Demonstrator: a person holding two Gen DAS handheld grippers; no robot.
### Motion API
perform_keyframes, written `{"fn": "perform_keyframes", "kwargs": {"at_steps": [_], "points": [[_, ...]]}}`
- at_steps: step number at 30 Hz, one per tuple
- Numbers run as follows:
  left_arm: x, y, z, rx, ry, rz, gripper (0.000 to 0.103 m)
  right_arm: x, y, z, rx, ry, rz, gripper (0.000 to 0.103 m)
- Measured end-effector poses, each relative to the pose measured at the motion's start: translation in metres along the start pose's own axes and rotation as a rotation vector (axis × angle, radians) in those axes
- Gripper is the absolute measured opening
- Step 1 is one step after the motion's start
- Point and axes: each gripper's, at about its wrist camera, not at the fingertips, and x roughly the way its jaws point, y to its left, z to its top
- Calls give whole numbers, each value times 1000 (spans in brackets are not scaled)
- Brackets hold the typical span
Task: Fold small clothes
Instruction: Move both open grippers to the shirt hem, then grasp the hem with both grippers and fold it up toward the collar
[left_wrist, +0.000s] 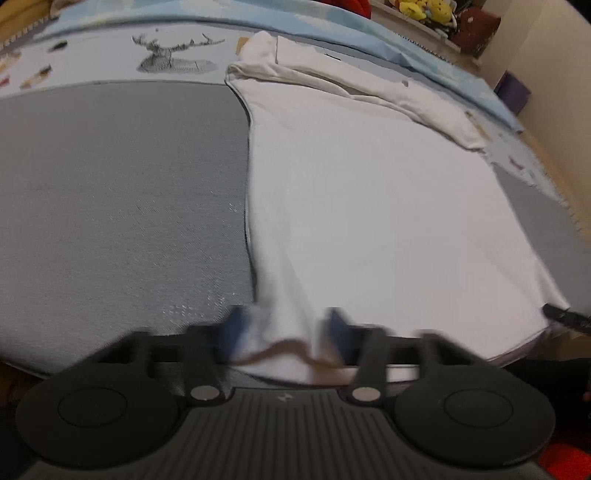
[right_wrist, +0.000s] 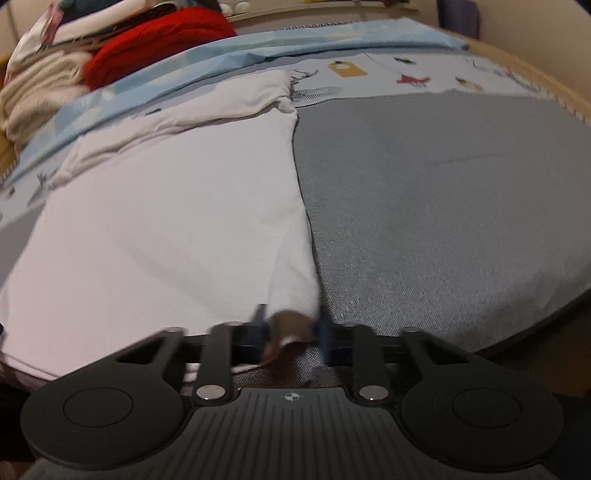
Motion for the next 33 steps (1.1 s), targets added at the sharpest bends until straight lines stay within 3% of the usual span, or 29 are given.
{"fn": "perform_keyframes", "kwargs": {"at_steps": [1,2,6,9,19,33], "points": [[1,2,1,-13,10,-20,13,0,-1,0,7,1,14,11],[2,4,1,-30,16,-37,12,-1,0,-1,-3,-3,13,10],[1,0,2,-24,13,-27,11,-2,10,-5,-72,-18,-12,10],[-5,-6,1,-12,3,-22,11,-10,9,-3,-48,-14,-24,9],[-62,-28,-29,39,-70,-108,11,-90,3,2,-66,-119,7,9],[-130,-47,-70,90,-131,-166,11,-173,3,-24,-128,-238,42,9]]}}
